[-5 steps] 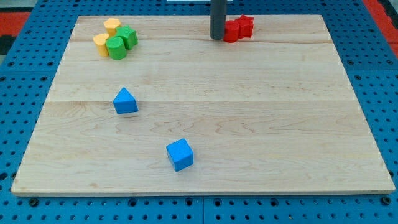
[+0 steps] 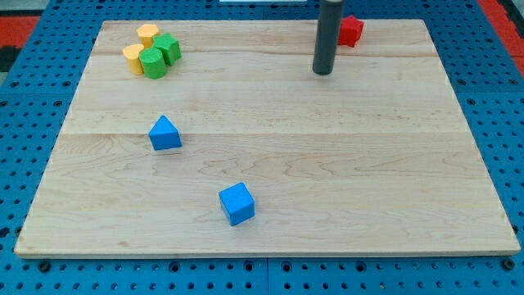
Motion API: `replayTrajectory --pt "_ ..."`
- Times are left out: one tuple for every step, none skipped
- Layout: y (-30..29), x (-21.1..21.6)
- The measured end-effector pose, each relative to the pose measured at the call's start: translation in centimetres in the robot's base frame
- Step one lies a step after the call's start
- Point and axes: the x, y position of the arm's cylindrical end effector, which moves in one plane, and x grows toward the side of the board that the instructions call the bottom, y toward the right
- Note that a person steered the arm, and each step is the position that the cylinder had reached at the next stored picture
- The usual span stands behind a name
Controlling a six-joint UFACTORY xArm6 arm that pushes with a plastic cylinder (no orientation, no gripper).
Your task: Move the arm diagonal top right to the blue cube
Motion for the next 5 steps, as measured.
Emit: replayTrajectory --pt "0.7 5.7" --pt "1.7 11.9" --pt "1.4 13.5" --pt "1.4 13.5" --pt "1.7 13.5"
